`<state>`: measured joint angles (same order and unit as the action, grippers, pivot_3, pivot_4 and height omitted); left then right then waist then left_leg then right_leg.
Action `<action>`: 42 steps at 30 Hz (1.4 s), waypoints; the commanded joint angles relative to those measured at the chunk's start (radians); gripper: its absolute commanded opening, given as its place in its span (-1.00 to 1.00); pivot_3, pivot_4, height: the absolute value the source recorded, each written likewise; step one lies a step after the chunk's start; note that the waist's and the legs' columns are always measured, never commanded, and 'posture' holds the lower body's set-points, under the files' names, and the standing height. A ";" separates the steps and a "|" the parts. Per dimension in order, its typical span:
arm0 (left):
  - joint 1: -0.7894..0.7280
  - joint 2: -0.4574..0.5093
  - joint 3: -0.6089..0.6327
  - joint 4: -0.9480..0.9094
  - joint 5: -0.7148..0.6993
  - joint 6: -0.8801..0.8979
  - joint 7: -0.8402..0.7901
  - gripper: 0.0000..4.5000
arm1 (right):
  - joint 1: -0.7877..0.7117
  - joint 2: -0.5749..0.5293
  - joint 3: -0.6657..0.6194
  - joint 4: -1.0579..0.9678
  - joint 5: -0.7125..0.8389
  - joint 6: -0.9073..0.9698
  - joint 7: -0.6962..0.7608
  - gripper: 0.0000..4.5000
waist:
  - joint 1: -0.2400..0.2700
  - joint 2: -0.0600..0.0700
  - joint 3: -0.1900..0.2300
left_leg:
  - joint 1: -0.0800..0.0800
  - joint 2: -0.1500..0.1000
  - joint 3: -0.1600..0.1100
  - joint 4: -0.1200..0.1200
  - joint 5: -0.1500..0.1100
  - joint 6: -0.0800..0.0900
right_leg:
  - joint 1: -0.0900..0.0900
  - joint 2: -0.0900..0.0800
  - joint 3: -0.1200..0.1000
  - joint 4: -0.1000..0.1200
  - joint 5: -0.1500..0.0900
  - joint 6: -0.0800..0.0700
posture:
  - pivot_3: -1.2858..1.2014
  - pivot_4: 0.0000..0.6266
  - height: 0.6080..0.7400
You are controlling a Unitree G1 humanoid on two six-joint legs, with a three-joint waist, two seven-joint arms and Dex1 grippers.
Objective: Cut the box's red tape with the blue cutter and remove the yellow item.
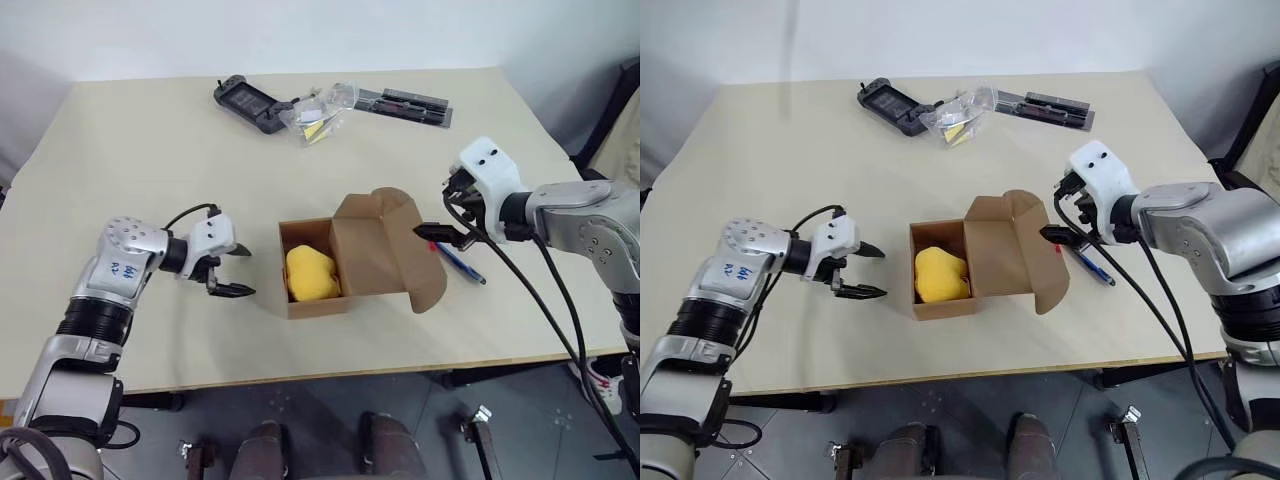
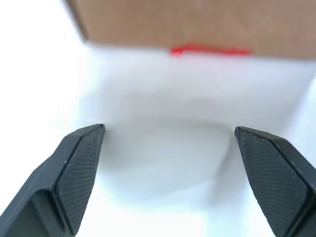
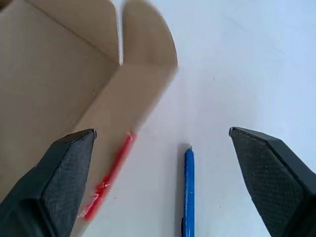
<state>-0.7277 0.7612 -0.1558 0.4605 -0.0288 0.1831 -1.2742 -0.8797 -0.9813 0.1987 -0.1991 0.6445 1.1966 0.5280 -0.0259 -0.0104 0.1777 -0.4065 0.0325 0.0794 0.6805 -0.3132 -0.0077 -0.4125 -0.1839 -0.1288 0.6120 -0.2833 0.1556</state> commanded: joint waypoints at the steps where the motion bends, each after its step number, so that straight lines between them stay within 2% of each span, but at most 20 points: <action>1: -0.011 0.040 0.077 -0.041 -0.060 0.042 -0.008 0.99 | 0.019 -0.067 -0.102 -0.057 -0.005 -0.085 0.119 1.00 | 0.001 0.000 0.000 | 0.000 0.000 0.000 0.000 0.000 0.000 | 0.000 0.000 0.000 0.000 0.000 0.000 | 0.03 -0.52 1.00; 8: -0.103 -0.053 0.079 -0.210 -0.176 0.216 -0.020 0.99 | 0.223 -0.117 -0.252 -0.147 -0.025 -0.394 0.357 1.00 | 0.042 -0.002 0.002 | -0.001 -0.001 0.000 0.003 0.000 0.000 | 0.002 0.000 0.000 -0.002 0.000 0.001 | 0.03 -0.52 1.00; 12: -0.197 -0.158 -0.002 -0.214 -0.173 0.221 -0.037 0.99 | 0.398 -0.108 -0.367 -0.226 0.020 -0.523 0.499 1.00 | 0.055 -0.002 0.002 | 0.000 -0.001 0.001 0.003 0.000 0.000 | 0.002 0.000 0.000 -0.001 0.001 0.001 | 0.03 -0.52 1.00; 16: -0.241 -0.248 -0.116 -0.120 -0.103 0.121 -0.072 0.99 | 0.438 -0.094 -0.382 -0.239 -0.024 -0.544 0.452 1.00 | 0.052 -0.002 0.002 | 0.000 -0.001 0.001 0.004 0.000 0.000 | 0.004 0.000 0.000 -0.003 0.001 0.001 | 0.03 -0.52 1.00; 20: -0.262 -0.279 -0.215 0.003 -0.011 0.003 -0.102 0.99 | 0.483 -0.083 -0.419 -0.292 -0.012 -0.520 0.409 1.00 | 0.044 -0.002 0.002 | 0.001 -0.001 0.001 0.003 0.000 0.000 | 0.003 0.000 0.000 -0.002 0.000 0.001 | 0.03 -0.52 1.00; 24: -0.299 -0.278 -0.281 0.114 0.071 -0.091 -0.122 0.44 | 0.546 -0.089 -0.476 -0.335 -0.009 -0.503 0.383 1.00 | 0.051 -0.002 0.002 | 0.001 -0.001 0.002 0.003 0.000 0.000 | 0.002 0.000 0.000 -0.003 0.000 0.001 | 0.03 -0.52 1.00; 28: -0.328 -0.292 -0.287 0.192 0.100 -0.148 -0.112 -0.09 | 0.578 -0.087 -0.506 -0.357 -0.011 -0.495 0.363 1.00 | 0.052 -0.003 0.002 | 0.001 -0.001 0.001 0.004 0.000 0.000 | 0.004 0.000 0.000 -0.003 0.000 0.001 | 0.03 -0.52 1.00; 30: -0.353 -0.319 -0.253 0.214 0.069 -0.143 -0.100 -0.34 | 0.608 -0.077 -0.527 -0.376 -0.006 -0.497 0.356 1.00 | 0.051 -0.003 0.002 | 0.001 -0.001 0.001 0.004 0.000 0.000 | 0.004 0.000 0.000 -0.003 0.000 0.001 | 0.03 -0.52 1.00; 34: -0.364 -0.345 -0.160 0.153 -0.065 -0.016 -0.176 -0.83 | 0.634 -0.071 -0.548 -0.381 0.001 -0.515 0.366 1.00 | 0.049 -0.003 0.002 | 0.001 -0.001 0.002 0.004 0.000 0.000 | 0.004 0.000 0.001 -0.002 0.000 0.001 | 0.03 -0.52 1.00; 36: -0.361 -0.347 -0.122 0.114 -0.109 0.042 -0.183 -0.98 | 0.635 -0.072 -0.553 -0.374 0.004 -0.530 0.384 1.00 | 0.050 -0.003 0.002 | 0.001 -0.001 0.001 0.004 0.000 0.000 | 0.003 0.000 0.001 -0.002 0.000 0.001 | 0.03 -0.52 1.00; 42: -0.331 -0.349 -0.038 0.036 -0.183 0.143 -0.155 -0.99 | 0.627 -0.079 -0.554 -0.352 0.003 -0.551 0.415 1.00 | 0.052 -0.003 0.002 | 0.001 -0.001 0.001 0.004 0.000 0.000 | 0.003 0.000 0.000 -0.002 0.000 0.001 | 0.03 -0.52 1.00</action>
<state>-1.0593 0.4135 -0.2280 0.5445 -0.1724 0.3045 -1.4378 -0.2449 -1.0544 -0.3224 -0.5463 0.6384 0.6703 0.9326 0.0256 -0.0131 0.1795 -0.4058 0.0315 0.0802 0.6847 -0.3133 -0.0075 -0.4090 -0.1840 -0.1285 0.6096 -0.2829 0.1562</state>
